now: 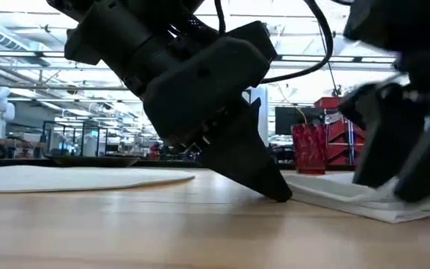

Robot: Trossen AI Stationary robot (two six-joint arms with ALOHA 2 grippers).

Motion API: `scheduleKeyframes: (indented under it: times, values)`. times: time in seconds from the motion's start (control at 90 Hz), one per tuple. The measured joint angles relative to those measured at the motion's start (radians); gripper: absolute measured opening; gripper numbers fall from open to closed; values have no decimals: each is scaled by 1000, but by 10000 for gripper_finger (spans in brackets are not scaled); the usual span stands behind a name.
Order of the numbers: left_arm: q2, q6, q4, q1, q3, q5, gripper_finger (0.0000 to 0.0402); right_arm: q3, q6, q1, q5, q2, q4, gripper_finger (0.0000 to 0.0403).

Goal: Set table place
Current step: Fold the white napkin

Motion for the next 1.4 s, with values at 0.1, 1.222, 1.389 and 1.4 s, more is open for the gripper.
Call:
scheduleKeyframes:
  times: [0.1, 1.222, 1.389, 1.4]
  values:
    - [0, 0, 0, 0, 0, 0, 132, 15, -47, -12, 96, -10, 3, 160]
    - [-33, 0, -34, -84, -7, -31, 132, 7, -48, -39, 32, 22, -122, 160]
    - [-37, -9, -43, -142, -7, -63, 132, 13, -31, -102, 110, 73, -86, 160]
    - [-37, -9, -46, -144, -7, -66, 132, 13, -26, -108, 116, 74, -85, 160]
